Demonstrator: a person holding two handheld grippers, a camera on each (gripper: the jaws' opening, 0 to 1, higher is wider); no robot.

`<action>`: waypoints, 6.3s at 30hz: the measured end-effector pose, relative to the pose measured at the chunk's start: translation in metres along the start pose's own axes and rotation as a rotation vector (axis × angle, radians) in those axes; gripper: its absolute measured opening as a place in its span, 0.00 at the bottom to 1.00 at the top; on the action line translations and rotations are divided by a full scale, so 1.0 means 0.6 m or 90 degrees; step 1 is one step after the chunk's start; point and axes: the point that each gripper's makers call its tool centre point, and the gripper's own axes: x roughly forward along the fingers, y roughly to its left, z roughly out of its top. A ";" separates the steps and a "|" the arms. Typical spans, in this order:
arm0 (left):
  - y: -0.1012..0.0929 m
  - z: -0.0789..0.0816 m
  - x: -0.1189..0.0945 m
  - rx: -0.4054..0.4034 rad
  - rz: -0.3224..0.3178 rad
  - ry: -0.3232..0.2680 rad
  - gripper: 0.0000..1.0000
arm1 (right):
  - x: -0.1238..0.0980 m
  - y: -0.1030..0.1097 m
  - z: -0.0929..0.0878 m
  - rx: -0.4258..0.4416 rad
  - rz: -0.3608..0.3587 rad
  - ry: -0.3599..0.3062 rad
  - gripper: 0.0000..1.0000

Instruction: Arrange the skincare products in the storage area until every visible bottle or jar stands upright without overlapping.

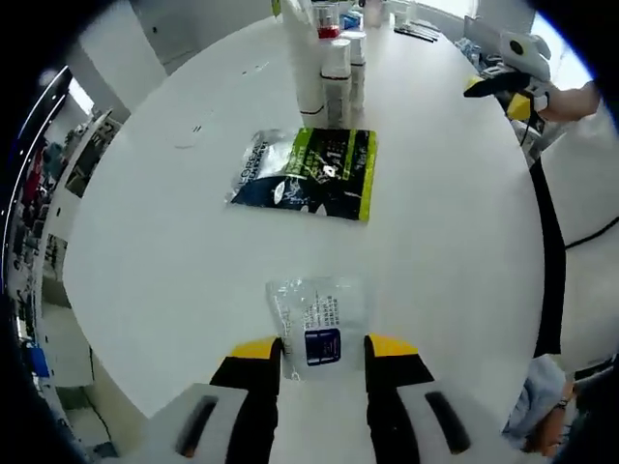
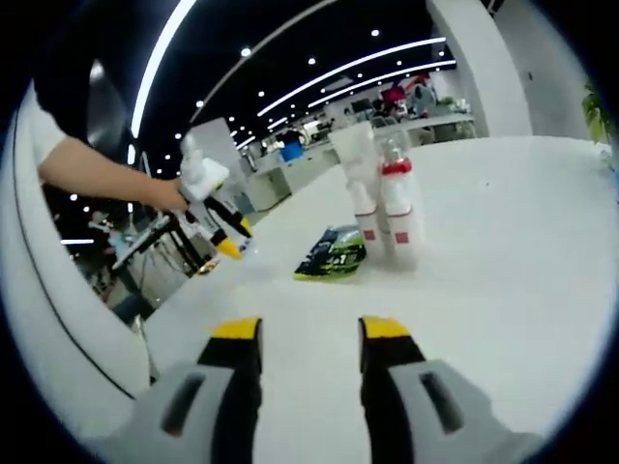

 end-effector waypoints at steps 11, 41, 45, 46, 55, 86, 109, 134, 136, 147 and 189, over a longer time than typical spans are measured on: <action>0.041 0.024 0.017 0.067 -0.011 0.022 0.35 | -0.005 -0.006 -0.004 -0.003 -0.017 0.012 0.38; 0.127 0.100 0.087 0.134 -0.032 0.027 0.35 | 0.025 -0.075 0.019 0.001 -0.029 0.046 0.39; 0.130 0.099 0.096 0.137 -0.037 0.029 0.35 | 0.024 -0.079 0.015 0.002 -0.032 0.053 0.39; 0.131 0.098 0.100 0.135 -0.039 0.030 0.35 | 0.024 -0.081 0.015 0.004 -0.034 0.054 0.39; 0.133 0.101 0.114 0.149 -0.049 0.032 0.35 | 0.021 -0.094 0.013 0.007 -0.052 0.056 0.38; 0.146 0.095 0.116 0.096 -0.013 0.044 0.72 | 0.024 -0.084 -0.004 0.012 -0.060 0.060 0.38; 0.110 -0.142 -0.005 -0.091 0.047 0.073 1.00 | 0.025 -0.038 -0.012 -0.014 -0.010 0.050 0.38; 0.028 -0.336 -0.030 -0.102 0.005 0.152 0.92 | 0.024 -0.028 -0.034 -0.018 -0.017 0.072 0.39; 0.026 -0.334 -0.023 -0.092 0.000 0.151 0.92 | 0.025 -0.026 -0.034 -0.017 -0.017 0.074 0.39; 0.042 -0.352 -0.015 -0.084 -0.010 0.153 0.86 | 0.028 -0.026 -0.038 -0.018 -0.028 0.085 0.39; 0.034 -0.359 -0.001 -0.034 -0.023 0.168 0.39 | 0.036 -0.029 -0.043 -0.014 -0.029 0.105 0.37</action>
